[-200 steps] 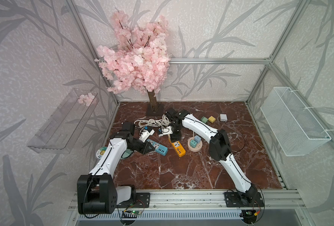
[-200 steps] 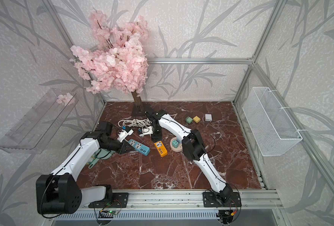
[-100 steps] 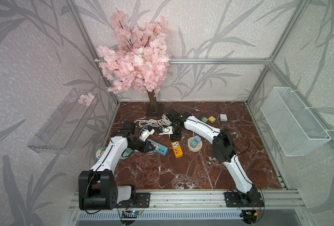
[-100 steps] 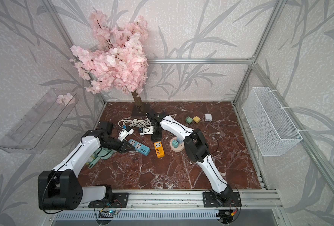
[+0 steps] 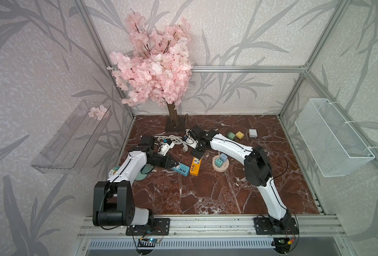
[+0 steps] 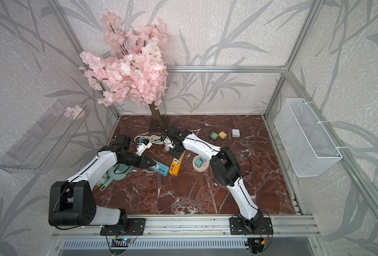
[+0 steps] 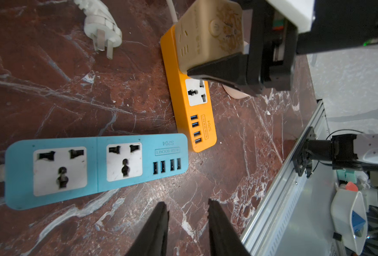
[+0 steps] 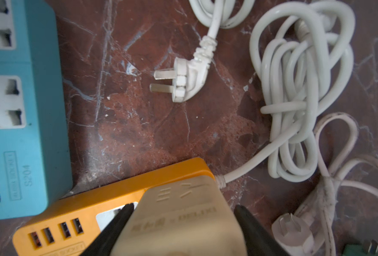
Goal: Pull the plug off the socket
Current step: Adjust the socket at the center of the board.
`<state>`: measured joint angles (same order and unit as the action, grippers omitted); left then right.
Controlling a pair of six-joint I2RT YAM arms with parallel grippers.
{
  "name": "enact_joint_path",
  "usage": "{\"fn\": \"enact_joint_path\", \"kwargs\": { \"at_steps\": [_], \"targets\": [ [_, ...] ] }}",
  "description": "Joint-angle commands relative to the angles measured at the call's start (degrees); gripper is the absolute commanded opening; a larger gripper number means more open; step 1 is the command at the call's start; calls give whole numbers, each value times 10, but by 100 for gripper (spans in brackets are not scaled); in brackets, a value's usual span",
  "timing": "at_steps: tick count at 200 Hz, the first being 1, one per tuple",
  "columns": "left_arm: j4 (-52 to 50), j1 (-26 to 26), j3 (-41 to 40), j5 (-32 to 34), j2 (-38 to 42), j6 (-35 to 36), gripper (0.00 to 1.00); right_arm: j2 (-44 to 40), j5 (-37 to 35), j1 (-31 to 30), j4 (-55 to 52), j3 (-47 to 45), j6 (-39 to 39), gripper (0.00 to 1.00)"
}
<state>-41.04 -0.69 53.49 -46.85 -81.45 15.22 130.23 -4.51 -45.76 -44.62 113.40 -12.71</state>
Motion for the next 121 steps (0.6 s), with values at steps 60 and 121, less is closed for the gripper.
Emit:
{"fn": "enact_joint_path", "kwargs": {
  "at_steps": [60, 121],
  "targets": [
    [87, 53, -16, 0, -49, -56, 0, 12, -23, -27, -13, 26, 251, 0],
    [101, 91, 4, -28, -134, -60, 0, 4, -19, -28, 22, 4, 267, 0]
  ]
}}
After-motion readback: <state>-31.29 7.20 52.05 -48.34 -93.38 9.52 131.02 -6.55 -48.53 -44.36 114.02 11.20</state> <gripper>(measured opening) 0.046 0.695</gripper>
